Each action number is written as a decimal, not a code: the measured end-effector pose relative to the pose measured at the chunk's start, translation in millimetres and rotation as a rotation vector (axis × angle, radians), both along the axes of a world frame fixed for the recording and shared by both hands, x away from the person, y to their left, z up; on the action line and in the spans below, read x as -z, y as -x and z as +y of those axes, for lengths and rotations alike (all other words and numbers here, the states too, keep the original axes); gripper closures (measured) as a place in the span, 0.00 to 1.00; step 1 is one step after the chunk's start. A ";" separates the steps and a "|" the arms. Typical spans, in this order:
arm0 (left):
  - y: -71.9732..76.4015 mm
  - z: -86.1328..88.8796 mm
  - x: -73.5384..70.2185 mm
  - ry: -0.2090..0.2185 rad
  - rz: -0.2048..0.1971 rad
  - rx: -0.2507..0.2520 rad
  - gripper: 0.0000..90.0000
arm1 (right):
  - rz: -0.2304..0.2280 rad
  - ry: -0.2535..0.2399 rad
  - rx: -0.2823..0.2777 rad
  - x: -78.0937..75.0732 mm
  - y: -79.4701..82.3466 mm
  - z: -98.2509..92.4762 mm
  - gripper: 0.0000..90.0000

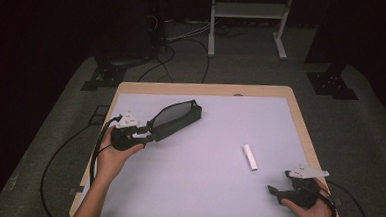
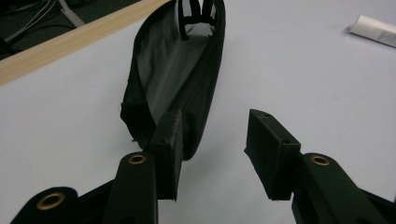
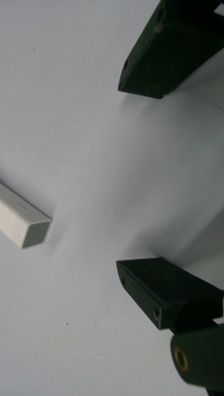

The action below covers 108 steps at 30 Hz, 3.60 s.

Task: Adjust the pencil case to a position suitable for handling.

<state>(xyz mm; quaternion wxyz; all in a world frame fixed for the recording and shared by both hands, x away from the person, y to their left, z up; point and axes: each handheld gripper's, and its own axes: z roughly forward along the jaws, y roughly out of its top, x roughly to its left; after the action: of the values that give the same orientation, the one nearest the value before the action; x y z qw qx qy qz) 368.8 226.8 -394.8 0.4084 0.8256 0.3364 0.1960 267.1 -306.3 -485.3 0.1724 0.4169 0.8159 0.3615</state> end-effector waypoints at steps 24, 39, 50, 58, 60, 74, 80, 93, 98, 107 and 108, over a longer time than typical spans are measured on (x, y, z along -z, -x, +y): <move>-41.1 -12.5 -10.4 -0.014 -0.015 -0.016 0.71 | 0.001 -0.002 0.000 0.0 -0.1 -0.1 0.13; -66.0 -20.0 -17.5 -0.019 -0.029 -0.031 0.70 | 0.002 -0.002 0.000 0.0 -0.1 -0.2 0.13; -92.4 -30.5 -14.7 -0.026 -0.026 -0.033 0.70 | 0.001 -0.002 0.000 0.0 -0.2 -0.3 0.13; -105.7 -33.1 -6.1 -0.019 -0.014 -0.041 0.71 | 0.001 -0.002 -0.001 0.0 -0.1 -0.3 0.13; -108.7 -33.2 -3.6 -0.025 -0.011 -0.044 0.71 | 0.001 -0.002 0.000 0.0 -0.1 -0.2 0.13; -124.5 -39.0 7.4 -0.046 -0.003 -0.042 0.76 | 0.001 -0.002 -0.001 0.0 0.0 -0.2 0.13; -128.9 -42.6 12.2 -0.075 0.024 -0.030 0.81 | 0.001 -0.002 -0.001 0.0 0.0 -0.2 0.13; -131.9 -44.4 18.4 -0.075 0.065 -0.026 0.98 | 0.001 -0.003 0.000 0.0 -0.1 -0.2 0.13; -129.9 -43.4 15.6 -0.074 0.057 -0.007 0.98 | 0.001 -0.003 0.000 0.0 -0.1 -0.2 0.13; -122.1 -44.8 4.8 -0.052 0.034 0.039 0.99 | 0.001 -0.003 0.000 0.0 -0.1 -0.3 0.13; -120.9 -45.3 3.6 -0.047 0.032 0.044 0.99 | 0.001 -0.003 0.000 0.0 -0.1 -0.3 0.13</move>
<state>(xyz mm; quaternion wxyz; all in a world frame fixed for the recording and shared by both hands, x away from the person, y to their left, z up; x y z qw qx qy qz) 489.6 181.5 -398.4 0.3878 0.8452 0.3198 0.1816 267.2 -306.5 -485.3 0.1714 0.4172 0.8156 0.3624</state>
